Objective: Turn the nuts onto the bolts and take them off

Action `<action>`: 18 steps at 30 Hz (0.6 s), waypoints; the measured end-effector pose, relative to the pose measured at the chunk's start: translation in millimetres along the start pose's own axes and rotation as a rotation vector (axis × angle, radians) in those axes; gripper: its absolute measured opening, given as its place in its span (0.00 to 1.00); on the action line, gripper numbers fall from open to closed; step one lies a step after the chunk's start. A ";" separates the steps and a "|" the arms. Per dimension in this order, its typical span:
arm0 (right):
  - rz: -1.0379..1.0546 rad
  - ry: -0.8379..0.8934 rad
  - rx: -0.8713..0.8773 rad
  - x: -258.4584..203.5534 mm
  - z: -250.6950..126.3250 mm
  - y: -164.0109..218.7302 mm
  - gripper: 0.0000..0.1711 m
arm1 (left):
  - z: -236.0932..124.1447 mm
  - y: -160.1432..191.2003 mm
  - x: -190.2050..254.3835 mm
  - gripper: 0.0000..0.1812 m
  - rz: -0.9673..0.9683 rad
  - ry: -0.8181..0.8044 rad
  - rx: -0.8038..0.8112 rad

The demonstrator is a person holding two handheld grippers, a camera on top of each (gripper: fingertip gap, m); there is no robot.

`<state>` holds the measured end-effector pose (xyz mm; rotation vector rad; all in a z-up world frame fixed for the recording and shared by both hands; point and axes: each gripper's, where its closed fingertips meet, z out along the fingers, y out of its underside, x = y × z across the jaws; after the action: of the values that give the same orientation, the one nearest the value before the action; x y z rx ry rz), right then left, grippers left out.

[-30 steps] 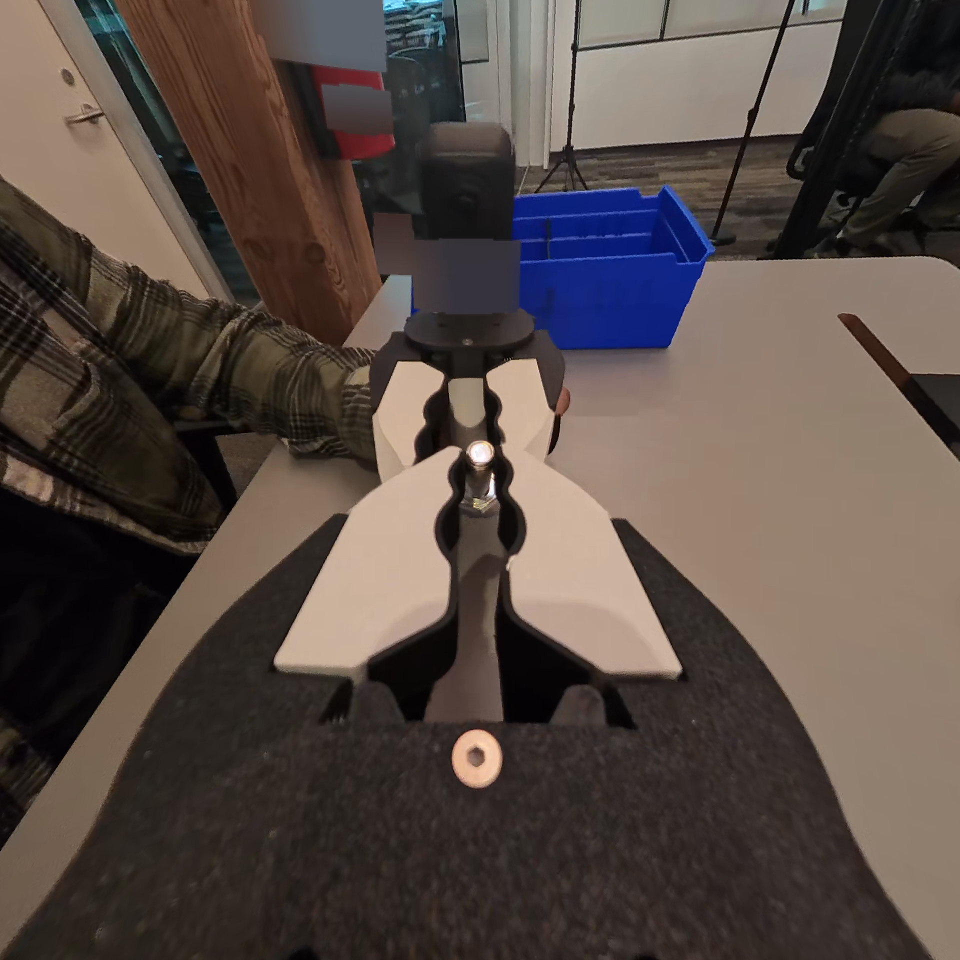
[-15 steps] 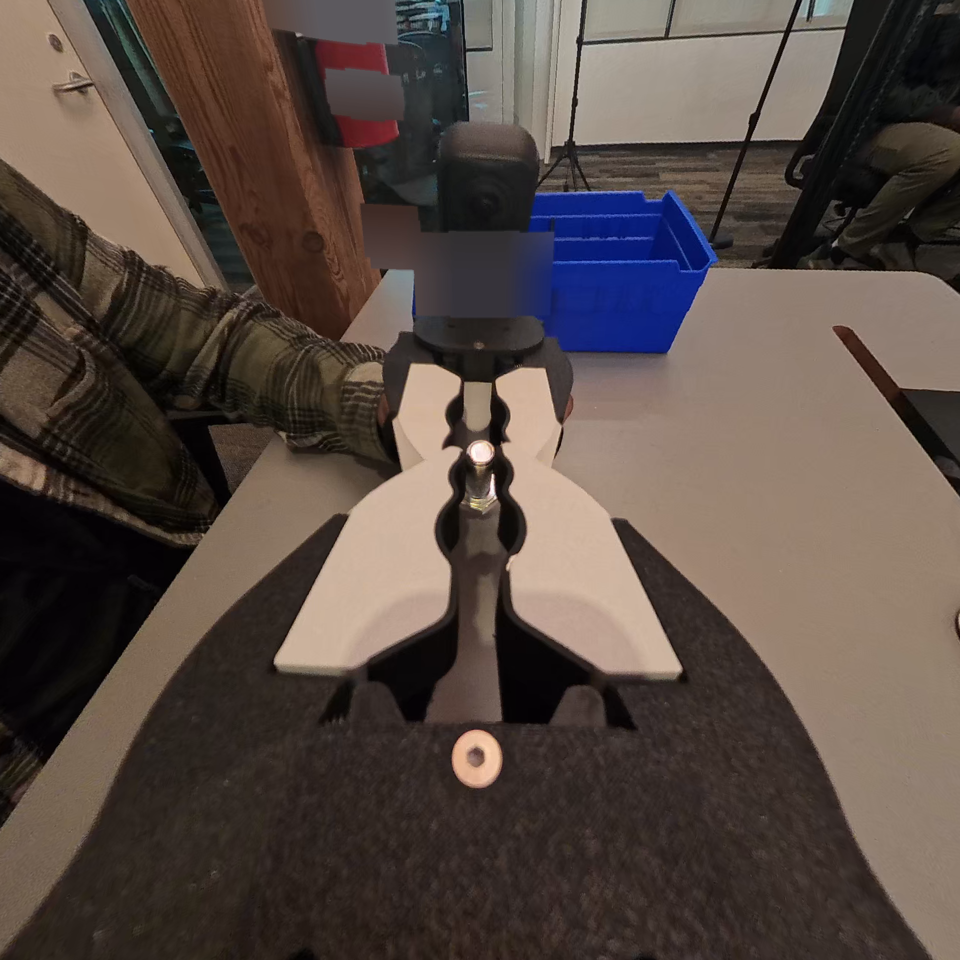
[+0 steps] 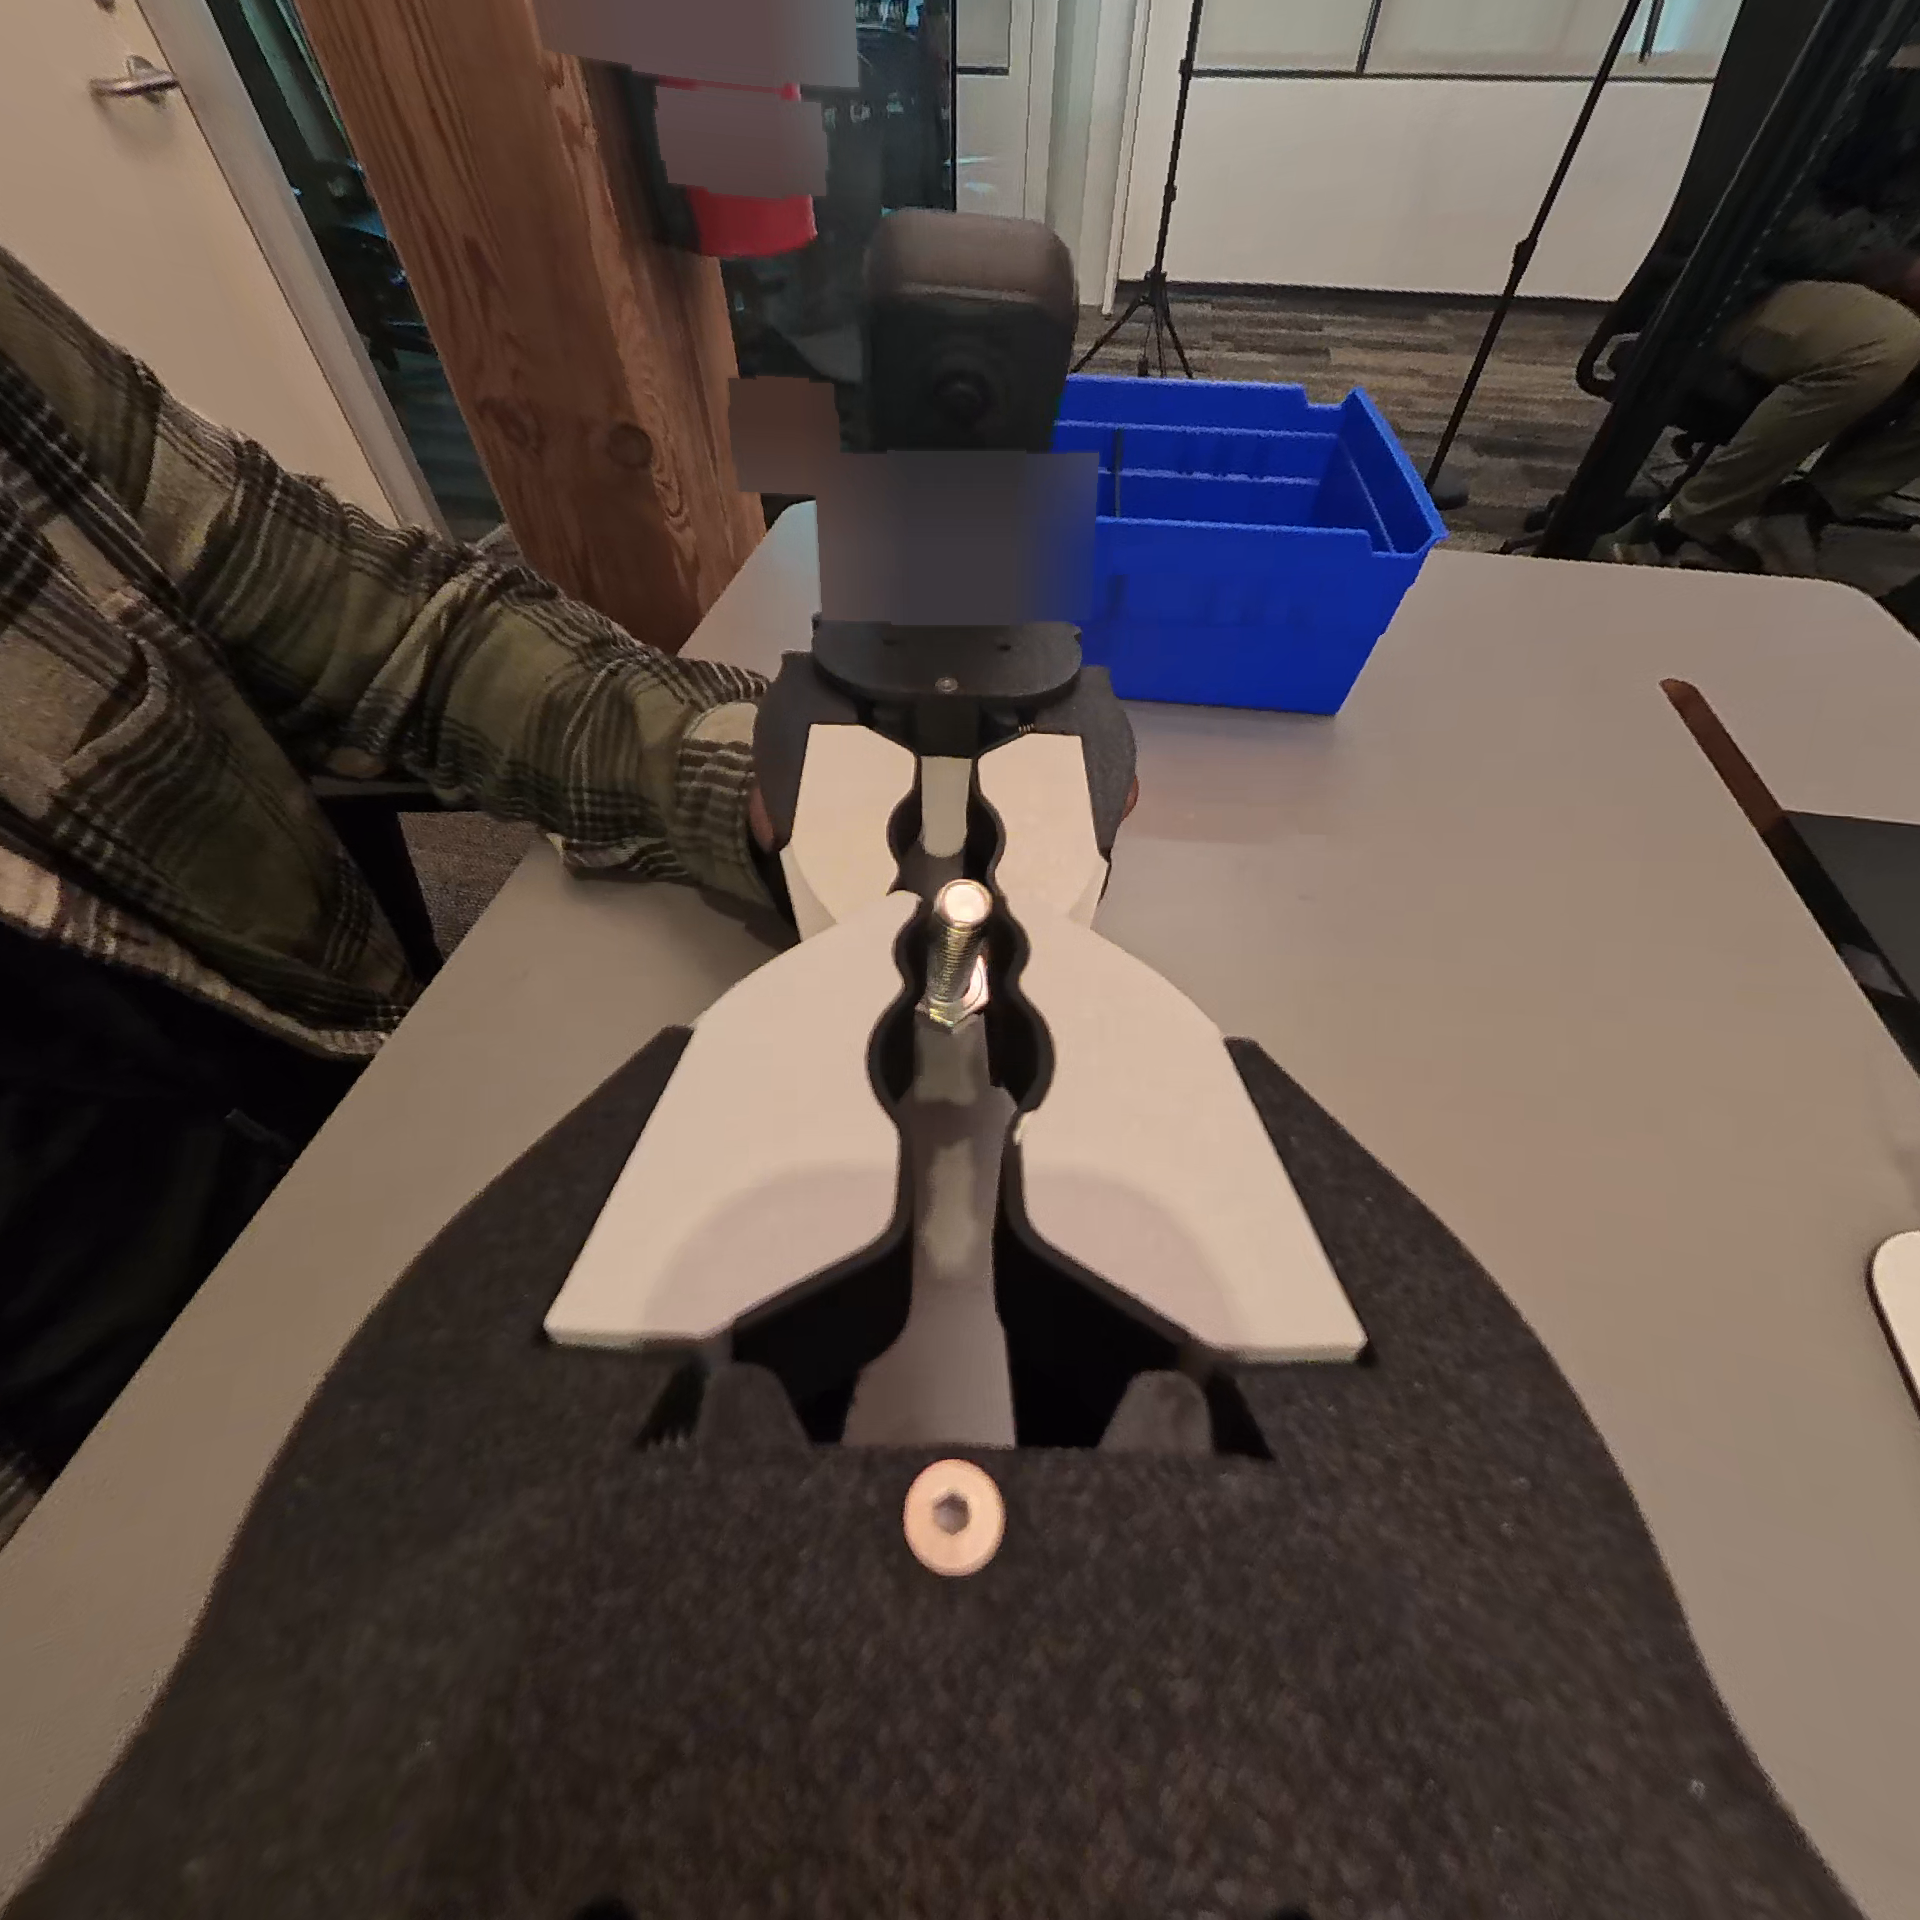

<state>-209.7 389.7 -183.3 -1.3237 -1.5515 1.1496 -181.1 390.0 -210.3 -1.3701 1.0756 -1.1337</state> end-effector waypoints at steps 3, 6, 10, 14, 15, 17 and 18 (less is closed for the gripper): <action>-0.018 0.031 0.027 1.9 -4.4 -5.6 0.11 | -1.4 -1.2 -2.0 0.11 -0.005 -0.013 0.005; -0.012 0.124 0.040 8.0 -20.0 -9.6 0.15 | -5.5 -4.6 -7.1 0.11 -0.022 -0.033 0.030; 0.064 0.292 -0.029 9.8 -45.4 23.3 0.17 | -14.4 -10.1 -17.7 0.11 -0.043 -0.078 0.064; 0.188 0.377 -0.253 -4.6 -56.5 91.0 0.18 | -21.2 -14.4 -27.0 0.11 -0.064 -0.124 0.094; 0.214 0.373 -0.289 -10.5 -55.7 103.2 0.17 | -22.1 -14.8 -28.3 0.11 -0.067 -0.131 0.097; 0.249 0.363 -0.350 -19.0 -50.8 122.5 0.17 | -23.1 -16.1 -28.9 0.11 -0.068 -0.135 0.103; 0.257 0.354 -0.382 -22.0 -47.1 130.8 0.17 | -23.3 -16.7 -28.4 0.11 -0.068 -0.133 0.105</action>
<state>-124.7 381.1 -295.1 -1.9109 -1.4058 0.7258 -208.1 415.8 -194.9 -1.3872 0.8684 -1.1163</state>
